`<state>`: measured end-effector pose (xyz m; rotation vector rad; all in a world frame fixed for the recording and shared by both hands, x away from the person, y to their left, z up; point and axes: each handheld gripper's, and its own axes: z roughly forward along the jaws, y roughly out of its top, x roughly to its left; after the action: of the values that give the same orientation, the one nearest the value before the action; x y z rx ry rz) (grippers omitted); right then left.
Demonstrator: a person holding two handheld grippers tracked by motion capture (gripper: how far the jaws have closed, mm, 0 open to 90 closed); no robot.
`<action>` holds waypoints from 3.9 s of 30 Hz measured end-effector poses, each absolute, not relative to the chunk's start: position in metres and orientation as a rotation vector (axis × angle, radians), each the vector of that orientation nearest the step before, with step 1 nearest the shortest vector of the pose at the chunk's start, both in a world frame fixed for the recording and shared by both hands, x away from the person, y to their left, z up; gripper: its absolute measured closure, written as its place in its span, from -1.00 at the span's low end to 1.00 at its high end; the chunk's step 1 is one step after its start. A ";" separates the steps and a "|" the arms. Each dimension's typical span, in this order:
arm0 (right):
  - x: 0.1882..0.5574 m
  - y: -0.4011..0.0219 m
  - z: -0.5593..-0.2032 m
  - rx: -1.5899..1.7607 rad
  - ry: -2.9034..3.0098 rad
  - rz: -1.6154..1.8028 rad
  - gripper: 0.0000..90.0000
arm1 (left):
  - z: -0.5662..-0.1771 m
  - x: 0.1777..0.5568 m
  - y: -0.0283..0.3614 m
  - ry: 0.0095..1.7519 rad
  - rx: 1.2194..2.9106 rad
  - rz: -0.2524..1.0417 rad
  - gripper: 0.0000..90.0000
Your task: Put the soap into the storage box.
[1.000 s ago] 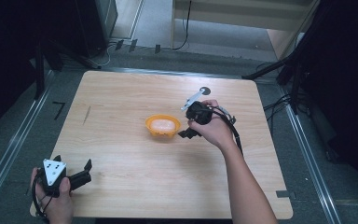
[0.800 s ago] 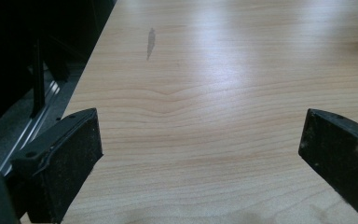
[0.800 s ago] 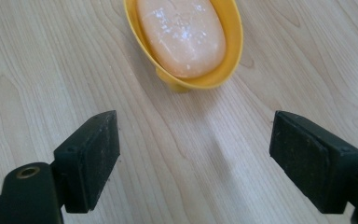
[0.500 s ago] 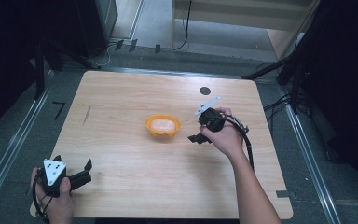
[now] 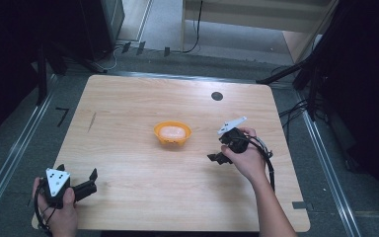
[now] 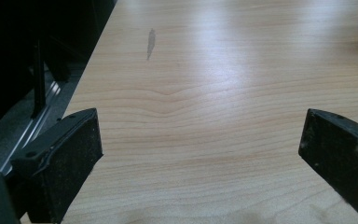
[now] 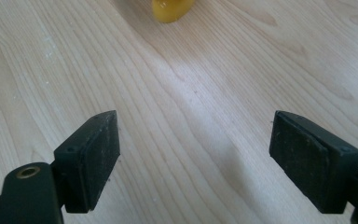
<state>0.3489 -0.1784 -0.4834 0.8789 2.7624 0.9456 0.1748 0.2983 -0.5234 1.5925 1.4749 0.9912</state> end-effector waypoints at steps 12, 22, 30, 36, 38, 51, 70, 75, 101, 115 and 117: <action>0.330 -0.204 -0.493 0.920 2.720 0.968 -0.62 | -0.523 0.175 0.298 1.475 1.592 0.991 -1.00; 0.317 -0.219 -0.498 0.967 2.684 0.991 -0.64 | -0.523 0.175 0.298 1.473 1.593 0.992 -1.00; 0.307 -0.233 -0.504 0.997 2.659 1.002 -0.69 | -0.523 0.175 0.298 1.470 1.596 0.992 -1.00; 0.300 -0.244 -0.509 1.024 2.647 1.031 -0.71 | -0.524 0.175 0.298 1.468 1.598 0.994 -1.00; 0.297 -0.247 -0.510 1.030 2.636 1.040 -0.71 | -0.524 0.175 0.298 1.467 1.598 0.996 -1.00; 0.281 -0.263 -0.517 1.047 2.589 1.078 -0.71 | -0.524 0.175 0.297 1.466 1.603 1.003 -1.00; 0.257 -0.291 -0.528 1.090 2.524 1.140 -0.71 | -0.524 0.175 0.296 1.463 1.612 1.009 -1.00; 0.251 -0.301 -0.529 1.109 2.499 1.160 -0.71 | -0.524 0.175 0.296 1.464 1.617 1.012 -1.00; 0.218 -0.347 -0.540 1.199 2.380 1.223 -0.84 | -0.524 0.175 0.294 1.453 1.632 1.027 -1.00; 0.206 -0.365 -0.546 1.242 2.308 1.276 -1.00 | -0.524 0.175 0.294 1.458 1.630 1.026 -1.00; 0.204 -0.368 -0.547 1.235 2.289 1.294 -1.00 | -0.524 0.175 0.294 1.459 1.628 1.023 -1.00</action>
<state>0.2038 -0.3678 -0.5467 1.2345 2.2895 1.2938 0.1747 0.2943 -0.5236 1.6276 1.4586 1.0234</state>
